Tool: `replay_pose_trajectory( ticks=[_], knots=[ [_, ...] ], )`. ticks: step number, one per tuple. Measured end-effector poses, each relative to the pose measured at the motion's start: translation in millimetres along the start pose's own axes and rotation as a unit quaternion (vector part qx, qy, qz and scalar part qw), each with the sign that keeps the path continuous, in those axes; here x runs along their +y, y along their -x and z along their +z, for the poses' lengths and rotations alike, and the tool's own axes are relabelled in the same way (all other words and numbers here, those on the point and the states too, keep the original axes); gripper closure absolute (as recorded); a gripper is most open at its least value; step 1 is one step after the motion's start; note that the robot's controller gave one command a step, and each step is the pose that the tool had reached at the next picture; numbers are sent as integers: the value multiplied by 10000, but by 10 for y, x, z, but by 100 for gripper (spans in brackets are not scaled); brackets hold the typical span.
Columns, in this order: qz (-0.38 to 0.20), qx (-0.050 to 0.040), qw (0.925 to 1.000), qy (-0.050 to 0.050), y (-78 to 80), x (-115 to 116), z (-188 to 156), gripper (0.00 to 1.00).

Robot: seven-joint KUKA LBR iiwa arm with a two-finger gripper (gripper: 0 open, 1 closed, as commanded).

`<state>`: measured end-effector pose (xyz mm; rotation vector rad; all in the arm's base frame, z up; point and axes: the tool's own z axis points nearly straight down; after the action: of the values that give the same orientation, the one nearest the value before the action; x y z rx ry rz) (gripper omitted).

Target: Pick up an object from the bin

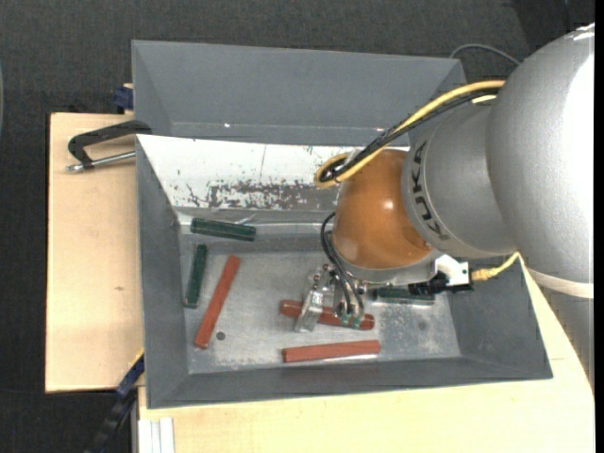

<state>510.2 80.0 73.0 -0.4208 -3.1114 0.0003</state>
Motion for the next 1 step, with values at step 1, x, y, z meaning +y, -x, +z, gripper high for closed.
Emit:
replay_pose_trajectory(
  ticks=[1],
  knots=[
    [6,10,10000,-1,-3,-1,-217,100]
  ],
)
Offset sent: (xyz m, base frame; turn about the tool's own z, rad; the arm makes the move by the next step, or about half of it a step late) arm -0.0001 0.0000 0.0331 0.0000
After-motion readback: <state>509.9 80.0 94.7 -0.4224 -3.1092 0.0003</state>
